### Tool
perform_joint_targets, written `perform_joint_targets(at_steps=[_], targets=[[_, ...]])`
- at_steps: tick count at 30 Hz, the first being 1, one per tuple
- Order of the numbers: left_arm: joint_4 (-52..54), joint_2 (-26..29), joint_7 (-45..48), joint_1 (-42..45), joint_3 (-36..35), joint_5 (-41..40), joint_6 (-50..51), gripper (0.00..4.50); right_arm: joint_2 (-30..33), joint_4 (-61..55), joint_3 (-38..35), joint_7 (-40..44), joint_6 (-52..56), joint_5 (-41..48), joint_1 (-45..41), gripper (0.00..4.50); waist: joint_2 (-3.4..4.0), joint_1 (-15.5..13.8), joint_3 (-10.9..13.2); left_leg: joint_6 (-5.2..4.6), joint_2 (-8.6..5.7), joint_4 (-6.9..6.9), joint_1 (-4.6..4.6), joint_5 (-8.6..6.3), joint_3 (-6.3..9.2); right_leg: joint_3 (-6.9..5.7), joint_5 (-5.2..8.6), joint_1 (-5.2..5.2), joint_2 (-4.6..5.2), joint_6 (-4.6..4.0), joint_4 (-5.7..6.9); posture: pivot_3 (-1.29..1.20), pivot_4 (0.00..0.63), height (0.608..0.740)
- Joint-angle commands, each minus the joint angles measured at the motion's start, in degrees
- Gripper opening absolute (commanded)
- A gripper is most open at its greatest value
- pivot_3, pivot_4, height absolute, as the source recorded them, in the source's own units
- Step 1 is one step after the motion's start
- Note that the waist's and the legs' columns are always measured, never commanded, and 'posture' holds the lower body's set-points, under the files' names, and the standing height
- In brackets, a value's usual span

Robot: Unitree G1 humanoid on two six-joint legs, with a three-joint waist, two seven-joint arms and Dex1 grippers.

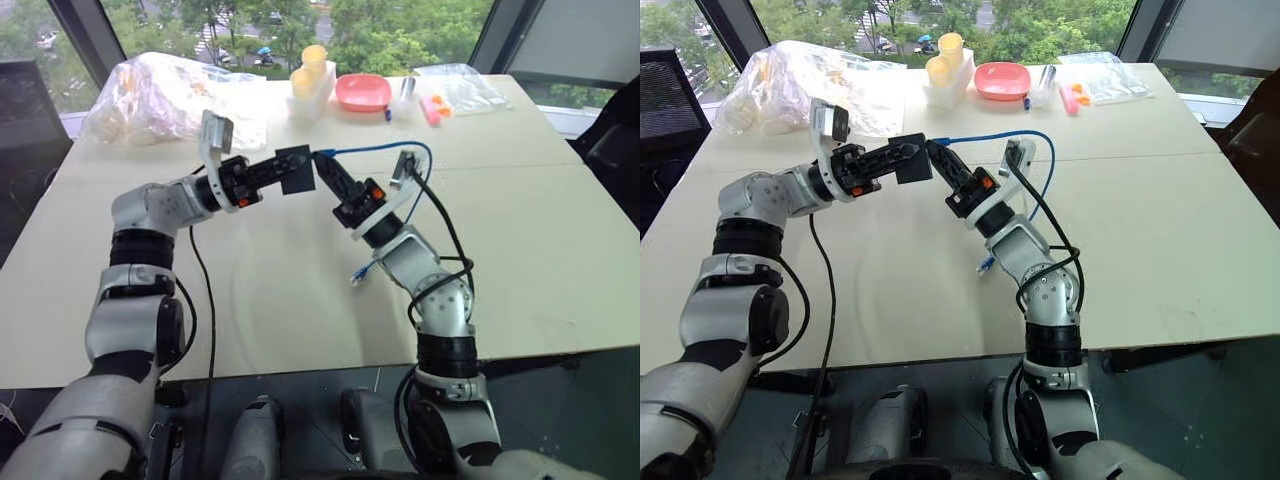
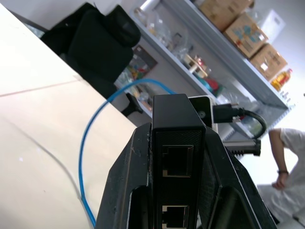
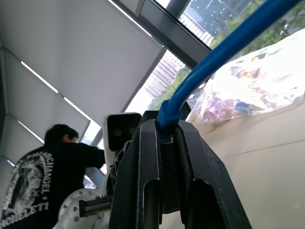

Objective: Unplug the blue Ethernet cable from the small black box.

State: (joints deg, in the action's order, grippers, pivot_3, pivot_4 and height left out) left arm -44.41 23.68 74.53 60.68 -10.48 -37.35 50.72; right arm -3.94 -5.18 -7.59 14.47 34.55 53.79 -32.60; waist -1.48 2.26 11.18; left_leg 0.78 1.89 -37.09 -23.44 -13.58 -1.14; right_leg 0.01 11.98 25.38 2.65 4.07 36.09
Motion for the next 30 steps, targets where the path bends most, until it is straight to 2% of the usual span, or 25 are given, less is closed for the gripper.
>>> perform_joint_targets(at_steps=[1, 11, 15, 19, 24, 25, 26, 29, 30], targets=[[-2.35, 4.55, -1.98, 0.09, -5.96, -1.01, -2.91, 0.53, 3.21, -1.70, -7.89, -1.31, -6.19, -0.45, 0.48, 0.05, 0.00, 0.09, 0.00, -0.01, 0.00, 0.01, 0.00, -0.01, -0.01, 0.01, 0.01, 0.00, 0.01, 0.01, 0.00, 0.00, 0.150, 0.740], [0.59, 4.75, -1.72, -1.57, -5.32, -0.10, -2.67, 0.53, 5.18, -1.09, -9.43, -2.04, -7.01, -0.15, 0.94, 0.05, 0.01, 0.13, 0.00, -0.08, 0.03, 0.05, 0.02, -0.04, -0.02, 0.01, 0.01, 0.03, -0.02, 0.02, 0.03, 0.00, 0.150, 0.740], [5.79, 1.24, -7.92, -5.36, 3.89, 11.67, -18.17, 0.53, 7.26, 3.31, -8.96, -5.89, -3.64, -2.60, 0.96, 0.05, 0.01, -0.23, -0.01, -0.07, -0.01, 0.03, 0.03, -0.05, -0.07, 0.05, 0.01, -0.01, 0.07, 0.01, 0.01, 0.00, 0.150, 0.740], [6.61, -3.92, -15.51, -6.19, 4.53, 15.63, -28.91, 0.53, 8.53, 8.92, -8.66, -11.34, -0.81, -6.26, -1.04, 0.05, 0.01, -0.93, -0.01, -0.07, -0.02, 0.02, -0.03, -0.04, -0.10, 0.07, 0.01, 0.03, 0.10, 0.00, -0.01, 0.00, 0.150, 0.740], [8.34, -7.67, -20.38, -8.02, 5.48, 18.25, -35.48, 0.53, 9.46, 14.93, -10.60, -18.17, 2.17, -9.55, -3.23, 0.05, 0.01, -1.19, -0.01, -0.09, -0.02, 0.02, -0.02, -0.05, -0.14, 0.11, 0.01, 0.05, 0.05, 0.01, -0.02, 0.00, 0.150, 0.740], [8.58, -8.12, -21.01, -8.28, 5.57, 18.48, -35.99, 0.53, 9.50, 15.46, -11.18, -19.08, 2.74, -9.54, -3.45, 0.87, 0.01, -1.23, -0.01, -0.09, -0.02, 0.04, -0.02, -0.06, -0.14, 0.11, 0.01, 0.05, 0.04, 0.01, -0.02, 0.00, 0.150, 0.740], [9.25, -8.72, -22.07, -8.95, 6.03, 19.18, -36.84, 0.53, 10.13, 15.52, -11.55, -20.79, 4.57, -9.88, -3.47, 1.17, 0.02, -1.29, -0.01, -0.11, -0.02, 0.04, -0.02, -0.07, -0.14, 0.11, 0.01, 0.05, 0.04, 0.01, -0.02, 0.00, 0.150, 0.740], [10.85, -9.63, -23.75, -10.60, 7.13, 20.75, -38.70, 0.53, 11.94, 10.61, -12.58, -23.47, 9.38, -9.11, -2.01, 2.45, 0.02, -1.34, -0.01, -0.12, -0.02, 0.04, -0.03, -0.07, -0.14, 0.11, 0.01, 0.04, 0.05, 0.02, -0.02, 0.00, 0.150, 0.740], [11.18, -9.76, -24.11, -10.90, 7.23, 20.88, -39.10, 0.53, 12.73, 7.90, -12.93, -23.94, 12.03, -7.78, -1.15, 3.04, 0.02, -1.35, -0.01, -0.12, -0.02, 0.03, -0.04, -0.07, -0.14, 0.11, 0.01, 0.04, 0.05, 0.02, -0.03, 0.00, 0.150, 0.740]])
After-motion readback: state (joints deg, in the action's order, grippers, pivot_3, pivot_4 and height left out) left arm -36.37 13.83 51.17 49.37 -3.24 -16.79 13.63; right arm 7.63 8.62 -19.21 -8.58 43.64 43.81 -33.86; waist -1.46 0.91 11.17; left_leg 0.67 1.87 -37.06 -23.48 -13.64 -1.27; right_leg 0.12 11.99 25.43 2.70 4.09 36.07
